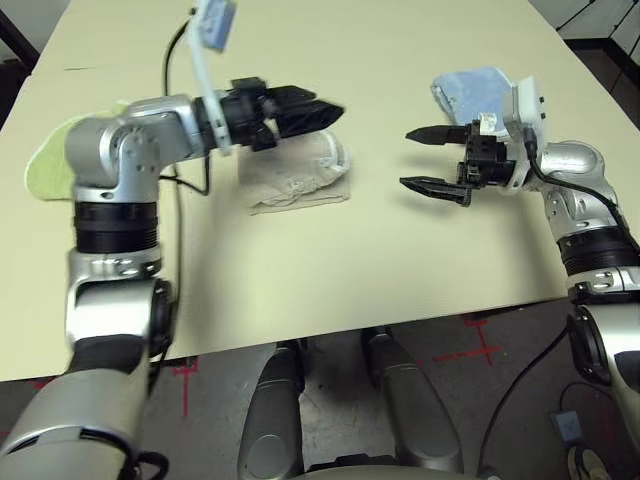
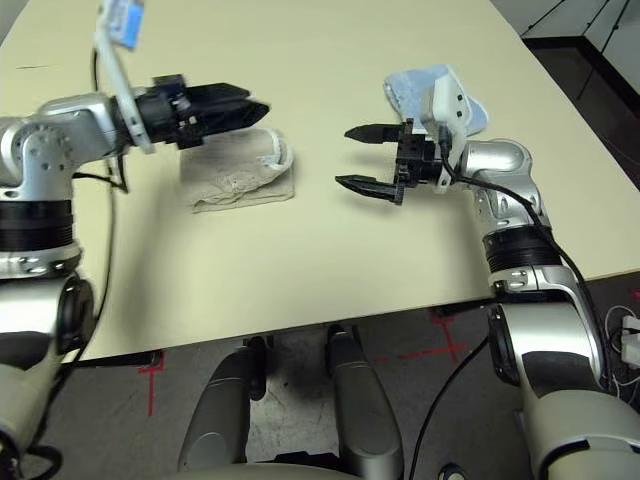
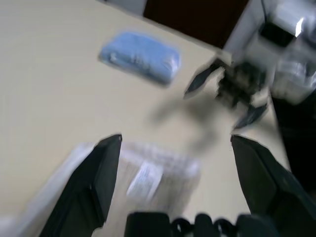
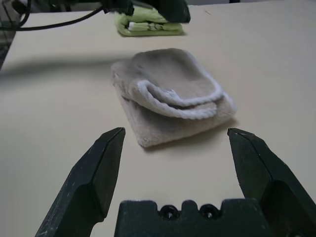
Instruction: Fold the towel and set it aside.
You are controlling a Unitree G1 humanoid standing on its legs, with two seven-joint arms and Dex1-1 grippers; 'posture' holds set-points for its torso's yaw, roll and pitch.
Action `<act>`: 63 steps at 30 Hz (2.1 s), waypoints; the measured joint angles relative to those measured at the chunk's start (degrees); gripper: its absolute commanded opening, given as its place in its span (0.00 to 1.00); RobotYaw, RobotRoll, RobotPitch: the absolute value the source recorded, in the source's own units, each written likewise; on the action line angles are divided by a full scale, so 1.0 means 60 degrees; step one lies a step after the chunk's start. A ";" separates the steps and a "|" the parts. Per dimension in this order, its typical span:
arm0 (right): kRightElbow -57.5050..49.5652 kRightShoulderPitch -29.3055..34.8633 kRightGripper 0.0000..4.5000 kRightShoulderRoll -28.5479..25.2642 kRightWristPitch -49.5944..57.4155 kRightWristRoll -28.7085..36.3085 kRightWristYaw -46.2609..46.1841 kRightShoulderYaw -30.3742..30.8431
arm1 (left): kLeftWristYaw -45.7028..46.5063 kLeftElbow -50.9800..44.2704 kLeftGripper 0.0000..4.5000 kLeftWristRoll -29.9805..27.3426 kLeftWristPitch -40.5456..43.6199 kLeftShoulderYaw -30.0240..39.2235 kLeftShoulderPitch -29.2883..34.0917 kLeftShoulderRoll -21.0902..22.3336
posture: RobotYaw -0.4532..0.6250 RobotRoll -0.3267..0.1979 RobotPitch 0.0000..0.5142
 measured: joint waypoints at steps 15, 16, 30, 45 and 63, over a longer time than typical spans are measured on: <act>0.0000 -0.0001 0.00 0.0045 0.0184 0.0060 0.0200 0.0073 | -0.2481 0.2454 1.00 0.1245 -0.4543 -0.0225 0.0098 0.0113 | 0.46 0.62 0.49; 0.0005 -0.0001 0.00 0.0045 0.0176 0.0057 0.0211 0.0076 | -0.2480 0.2465 1.00 0.1261 -0.4601 -0.0219 0.0098 0.0095 | 0.46 0.62 0.49; 0.0013 0.0001 0.00 0.0044 0.0089 -0.0066 0.0246 0.0077 | -0.2568 0.2770 0.54 0.1289 -0.5333 0.0090 0.0196 -0.0179 | 0.45 0.62 0.48; 0.0178 -0.0974 0.00 0.1372 0.0440 0.0188 -0.0517 0.0016 | -0.2674 0.3181 0.01 0.1299 -0.5640 0.0339 0.0233 -0.0446 | 0.46 0.62 0.48; 0.2336 -0.2638 0.00 0.2158 0.0540 -0.1706 -0.0412 0.1585 | -0.2559 0.3288 0.01 0.1640 -0.5655 0.0331 0.0227 -0.0173 | 0.49 0.62 0.50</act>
